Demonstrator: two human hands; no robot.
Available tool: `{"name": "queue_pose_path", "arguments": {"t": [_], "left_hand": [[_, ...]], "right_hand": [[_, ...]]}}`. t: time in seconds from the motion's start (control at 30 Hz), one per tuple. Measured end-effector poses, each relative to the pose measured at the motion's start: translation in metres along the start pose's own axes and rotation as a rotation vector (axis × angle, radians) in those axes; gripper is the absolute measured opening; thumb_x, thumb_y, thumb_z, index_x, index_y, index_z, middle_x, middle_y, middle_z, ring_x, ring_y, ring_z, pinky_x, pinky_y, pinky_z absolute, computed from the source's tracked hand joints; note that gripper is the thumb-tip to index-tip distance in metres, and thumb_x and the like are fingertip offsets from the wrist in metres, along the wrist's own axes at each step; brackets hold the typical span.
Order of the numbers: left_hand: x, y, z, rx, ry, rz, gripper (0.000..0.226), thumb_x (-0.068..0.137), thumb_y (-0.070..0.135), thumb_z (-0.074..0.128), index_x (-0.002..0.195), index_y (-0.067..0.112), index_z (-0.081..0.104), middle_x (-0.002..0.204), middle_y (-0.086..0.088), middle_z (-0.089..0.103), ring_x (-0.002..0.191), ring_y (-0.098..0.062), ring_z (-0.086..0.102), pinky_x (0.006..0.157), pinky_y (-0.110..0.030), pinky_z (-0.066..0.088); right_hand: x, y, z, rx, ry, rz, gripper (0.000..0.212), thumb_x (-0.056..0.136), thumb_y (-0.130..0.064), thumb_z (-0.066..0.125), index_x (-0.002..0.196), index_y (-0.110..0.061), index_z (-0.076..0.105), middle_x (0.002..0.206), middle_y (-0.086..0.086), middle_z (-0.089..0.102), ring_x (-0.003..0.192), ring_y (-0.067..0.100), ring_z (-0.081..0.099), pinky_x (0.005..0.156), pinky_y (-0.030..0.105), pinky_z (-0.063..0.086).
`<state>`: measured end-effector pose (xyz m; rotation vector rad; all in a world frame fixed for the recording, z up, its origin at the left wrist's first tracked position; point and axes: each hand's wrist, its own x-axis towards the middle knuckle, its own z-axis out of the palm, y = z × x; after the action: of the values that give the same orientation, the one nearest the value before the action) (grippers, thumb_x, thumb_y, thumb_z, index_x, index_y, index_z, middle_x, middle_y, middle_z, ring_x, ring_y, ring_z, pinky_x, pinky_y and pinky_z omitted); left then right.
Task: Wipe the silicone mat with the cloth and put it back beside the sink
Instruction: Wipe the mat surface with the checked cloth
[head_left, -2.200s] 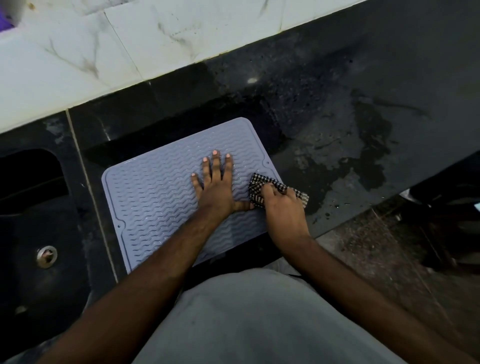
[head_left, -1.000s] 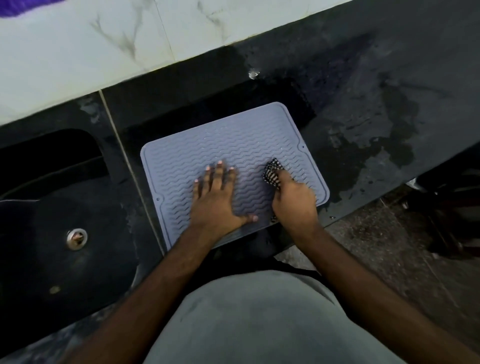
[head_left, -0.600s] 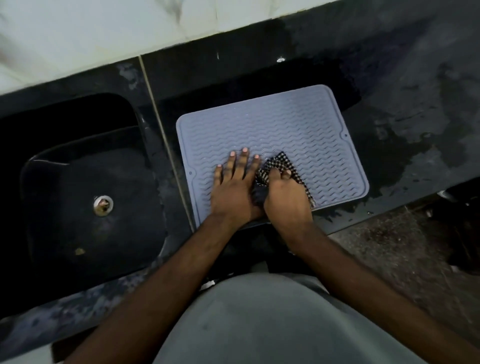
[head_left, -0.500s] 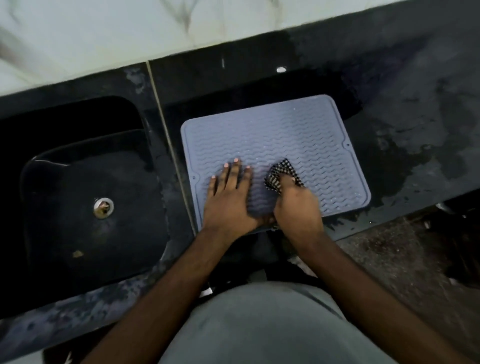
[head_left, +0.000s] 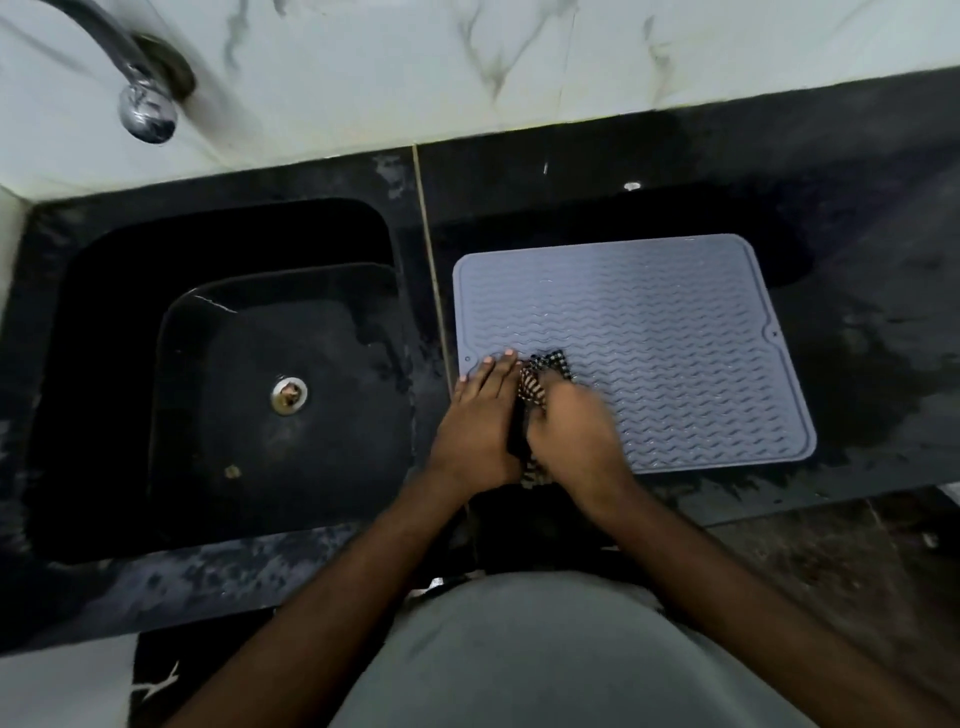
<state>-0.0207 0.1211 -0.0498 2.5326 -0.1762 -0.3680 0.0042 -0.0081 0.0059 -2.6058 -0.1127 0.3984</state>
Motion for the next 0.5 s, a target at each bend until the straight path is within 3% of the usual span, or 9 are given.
{"name": "queue_pose_path", "arguments": {"t": [0.07, 0.17, 0.27, 0.37, 0.43, 0.5], "left_hand": [[0.001, -0.006, -0.018, -0.241, -0.037, 0.019, 0.11, 0.068, 0.018, 0.081, 0.158, 0.008, 0.02, 0.162, -0.01, 0.027, 0.151, -0.021, 0.021, 0.125, -0.039, 0.018], [-0.005, -0.018, -0.041, -0.445, -0.085, -0.001, 0.093, 0.071, 0.007, 0.077, 0.15, 0.018, 0.029, 0.147, 0.004, 0.043, 0.137, 0.006, 0.038, 0.114, -0.012, 0.025], [-0.005, -0.024, -0.052, -0.542, -0.103, -0.01, 0.107, 0.071, 0.003, 0.084, 0.153, 0.029, 0.021, 0.147, 0.015, 0.042, 0.135, 0.011, 0.041, 0.113, -0.015, 0.032], [0.003, -0.012, -0.055, -0.541, -0.048, -0.007, 0.105, 0.069, -0.001, 0.089, 0.145, 0.034, 0.025, 0.137, 0.026, 0.038, 0.122, 0.029, 0.037, 0.102, -0.002, 0.03], [0.011, 0.0, -0.056, -0.576, 0.008, -0.04, 0.109, 0.07, 0.018, 0.092, 0.155, 0.022, 0.024, 0.145, 0.023, 0.037, 0.129, 0.025, 0.034, 0.108, -0.006, 0.029], [0.024, 0.011, -0.053, -0.576, 0.036, -0.065, 0.117, 0.071, 0.044, 0.088, 0.16, 0.019, 0.017, 0.158, 0.016, 0.03, 0.141, 0.01, 0.031, 0.115, -0.015, 0.028]], "right_hand": [[0.005, -0.003, -0.003, 0.249, -0.027, 0.073, 0.029, 0.089, -0.012, 0.054, 0.116, -0.012, 0.065, 0.106, 0.013, 0.072, 0.098, 0.031, 0.067, 0.084, 0.035, 0.053], [0.013, -0.016, 0.004, 0.376, -0.078, 0.086, 0.031, 0.088, -0.013, 0.057, 0.117, -0.011, 0.066, 0.113, 0.013, 0.071, 0.105, 0.03, 0.065, 0.091, 0.036, 0.051], [0.017, -0.02, 0.005, 0.671, -0.132, 0.195, 0.021, 0.088, -0.013, 0.056, 0.103, -0.012, 0.07, 0.1, 0.012, 0.074, 0.093, 0.029, 0.069, 0.084, 0.041, 0.057], [0.025, -0.009, -0.018, 0.987, -0.132, 0.354, 0.016, 0.095, -0.004, 0.055, 0.097, -0.013, 0.069, 0.095, 0.014, 0.074, 0.083, 0.027, 0.072, 0.072, 0.04, 0.061], [0.038, 0.003, -0.034, 1.04, -0.102, 0.382, 0.015, 0.097, -0.008, 0.055, 0.103, -0.012, 0.068, 0.094, 0.011, 0.075, 0.083, 0.027, 0.073, 0.069, 0.039, 0.062], [0.054, 0.016, -0.057, 1.033, -0.043, 0.393, 0.015, 0.097, -0.013, 0.055, 0.106, -0.014, 0.067, 0.094, 0.009, 0.075, 0.085, 0.027, 0.073, 0.074, 0.045, 0.062]]}}
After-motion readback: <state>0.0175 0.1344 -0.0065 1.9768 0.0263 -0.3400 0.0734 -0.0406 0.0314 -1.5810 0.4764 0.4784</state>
